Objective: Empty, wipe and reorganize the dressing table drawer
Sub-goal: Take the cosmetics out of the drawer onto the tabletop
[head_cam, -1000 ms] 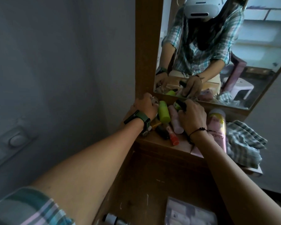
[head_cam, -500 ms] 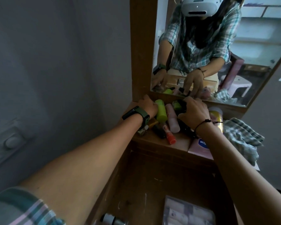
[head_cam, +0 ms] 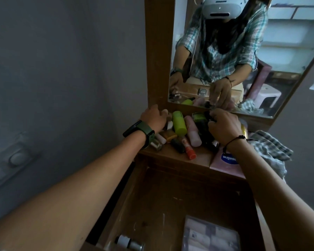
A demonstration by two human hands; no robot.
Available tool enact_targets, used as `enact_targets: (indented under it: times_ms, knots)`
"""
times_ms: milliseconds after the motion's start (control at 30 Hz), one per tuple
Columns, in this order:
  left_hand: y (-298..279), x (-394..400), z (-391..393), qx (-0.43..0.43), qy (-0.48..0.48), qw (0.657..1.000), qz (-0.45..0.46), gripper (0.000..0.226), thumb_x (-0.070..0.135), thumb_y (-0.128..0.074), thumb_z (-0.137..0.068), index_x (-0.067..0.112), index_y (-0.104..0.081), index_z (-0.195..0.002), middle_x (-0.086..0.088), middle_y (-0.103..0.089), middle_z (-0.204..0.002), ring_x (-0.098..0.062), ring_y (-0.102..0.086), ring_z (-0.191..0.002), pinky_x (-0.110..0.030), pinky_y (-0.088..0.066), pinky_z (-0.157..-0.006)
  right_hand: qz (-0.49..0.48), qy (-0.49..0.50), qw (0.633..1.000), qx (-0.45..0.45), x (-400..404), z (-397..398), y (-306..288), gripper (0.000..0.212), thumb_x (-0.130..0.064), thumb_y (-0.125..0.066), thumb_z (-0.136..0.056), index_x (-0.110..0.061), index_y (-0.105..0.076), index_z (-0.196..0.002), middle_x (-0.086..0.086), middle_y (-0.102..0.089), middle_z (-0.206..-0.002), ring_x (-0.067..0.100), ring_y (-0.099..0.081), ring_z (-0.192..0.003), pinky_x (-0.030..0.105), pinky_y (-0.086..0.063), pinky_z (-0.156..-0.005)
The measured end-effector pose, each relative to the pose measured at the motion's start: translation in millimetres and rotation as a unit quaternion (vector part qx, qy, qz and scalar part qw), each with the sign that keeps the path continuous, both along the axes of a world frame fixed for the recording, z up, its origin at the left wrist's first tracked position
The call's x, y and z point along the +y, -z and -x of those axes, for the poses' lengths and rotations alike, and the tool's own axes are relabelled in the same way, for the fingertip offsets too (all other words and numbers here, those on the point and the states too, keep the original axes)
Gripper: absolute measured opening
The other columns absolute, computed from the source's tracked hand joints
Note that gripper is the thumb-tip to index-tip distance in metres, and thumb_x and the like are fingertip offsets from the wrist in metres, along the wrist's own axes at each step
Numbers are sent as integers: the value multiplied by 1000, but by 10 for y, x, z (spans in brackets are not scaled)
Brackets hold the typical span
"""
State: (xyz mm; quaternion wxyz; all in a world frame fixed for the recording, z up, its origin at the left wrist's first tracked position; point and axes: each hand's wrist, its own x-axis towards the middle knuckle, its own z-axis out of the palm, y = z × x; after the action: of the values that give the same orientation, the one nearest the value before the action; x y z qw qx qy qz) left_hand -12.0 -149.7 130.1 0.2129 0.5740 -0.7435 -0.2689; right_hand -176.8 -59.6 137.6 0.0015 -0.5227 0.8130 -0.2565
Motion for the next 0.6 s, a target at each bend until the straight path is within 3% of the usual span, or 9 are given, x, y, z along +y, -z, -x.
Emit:
enact_targets:
  times_ms: [133,267,367,433,500,533,600]
  knots:
    - [31,83,-132,26,-9,999,21,50,37,-29,-99,6,-37,-137,-15,-41,-144,-30,-41,-131,-34,-35,-102,24,6,999,-23,65,-3,-62,29,-2,-50,-81,-6,-62,-108,17,-63,-111,35,-55,-102,27,-32,-68]
    - [79,240,-259,117,-40,991,51,41,32,-33,-99,3,-51,-121,-17,-55,-123,-32,-51,-117,-35,-39,-90,117,22,992,-50,302,-62,-127,29,-2,-46,-81,-9,-63,-103,15,-65,-106,32,-57,-96,31,-38,-73]
    - [111,591,-437,218,-75,970,80,33,23,-42,-96,8,-51,-125,-11,-55,-127,-23,-53,-117,-37,-44,-98,185,-53,979,-66,674,-314,-85,17,-2,-54,-84,-8,-67,-95,6,-66,-87,15,-60,-79,16,-38,-62]
    - [169,949,-587,204,-60,968,132,28,14,-47,-94,11,-54,-121,-3,-59,-116,-13,-55,-102,-22,-47,-84,128,-139,978,-94,875,-531,58,14,-3,-57,-85,-12,-66,-89,-3,-61,-76,1,-58,-66,8,-41,-55]
    - [232,1278,-728,142,4,981,135,22,8,-48,-92,11,-59,-110,-1,-64,-99,-13,-59,-88,-19,-47,-71,-20,-202,969,-141,980,-739,282,14,-6,-56,-87,-15,-64,-94,-1,-63,-83,7,-62,-70,15,-52,-64]
    - [271,1386,-781,94,49,990,93,21,8,-48,-91,11,-61,-108,-3,-67,-97,-17,-62,-88,-22,-46,-71,-99,-218,960,-149,994,-829,399,16,-7,-55,-88,-14,-65,-99,2,-64,-90,14,-64,-77,23,-55,-71]
    - [351,1479,-835,-81,151,985,-19,24,12,-49,-91,12,-60,-113,-8,-67,-109,-23,-62,-100,-23,-44,-76,-227,-243,936,-114,1005,-978,604,22,-10,-53,-89,-11,-64,-108,6,-65,-104,20,-63,-94,24,-50,-77]
